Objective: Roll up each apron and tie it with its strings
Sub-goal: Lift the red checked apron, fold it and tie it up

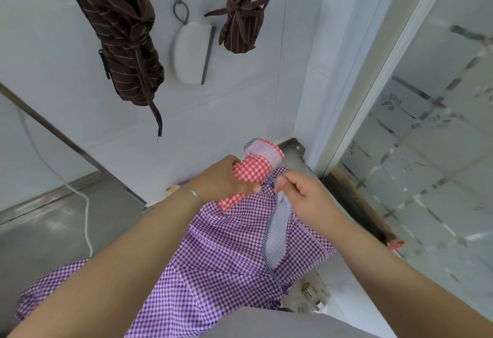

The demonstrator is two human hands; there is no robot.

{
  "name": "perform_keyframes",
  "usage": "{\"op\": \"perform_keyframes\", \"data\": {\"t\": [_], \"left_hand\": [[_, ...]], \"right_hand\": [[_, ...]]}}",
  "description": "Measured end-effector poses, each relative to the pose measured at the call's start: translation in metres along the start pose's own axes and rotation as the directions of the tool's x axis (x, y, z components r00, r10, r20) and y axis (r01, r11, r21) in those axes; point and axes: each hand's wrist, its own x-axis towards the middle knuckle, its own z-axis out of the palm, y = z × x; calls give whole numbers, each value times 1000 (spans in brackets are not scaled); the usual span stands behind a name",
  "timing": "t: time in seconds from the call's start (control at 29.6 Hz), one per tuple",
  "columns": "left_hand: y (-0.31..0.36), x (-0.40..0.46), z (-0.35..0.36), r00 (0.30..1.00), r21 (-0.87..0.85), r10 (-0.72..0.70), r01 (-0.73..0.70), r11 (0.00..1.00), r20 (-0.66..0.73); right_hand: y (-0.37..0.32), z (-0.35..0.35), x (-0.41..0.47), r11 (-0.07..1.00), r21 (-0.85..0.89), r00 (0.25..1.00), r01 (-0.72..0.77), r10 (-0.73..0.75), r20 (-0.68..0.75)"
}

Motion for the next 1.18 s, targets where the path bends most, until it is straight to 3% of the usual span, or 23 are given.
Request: {"op": "perform_keyframes", "data": {"t": [0.1,0.2,0.3,0.47,0.57,0.64,0.74,0.91,0.98,1.08,1.18], "left_hand": [[6,-5,9,999,244,36,-32,969,-10],[17,-11,25,978,452,210,-186,872,-2],[24,-20,35,932,512,359,-330,793,45],[28,-24,33,913,551,393,-385,740,111],[21,-21,29,910,511,410,-384,769,66],[18,-22,28,915,511,400,-371,775,56],[19,-24,27,914,477,397,-384,790,79],[19,-25,19,912,371,399,-403,836,91],[21,-25,18,921,407,375,-385,828,108],[18,-21,24,950,492,305,-300,817,73],[13,-12,35,983,446,186,-167,879,1]], "right_hand": [[-13,-11,13,996,-87,993,28,-18,113],[-29,-12,24,973,-203,976,114,-72,204],[-38,-16,37,955,-262,969,142,-80,233],[-30,-20,55,971,-208,950,121,-52,308],[-24,-33,71,995,73,978,-68,52,201],[-16,-43,78,946,158,905,-284,210,370],[2,-46,80,827,179,707,-534,320,631],[19,-43,75,709,123,568,-694,434,699],[18,-50,75,805,-36,606,-592,474,639],[3,-62,81,882,-270,740,-386,471,480],[-24,-64,81,919,-214,803,-332,394,447]]}}
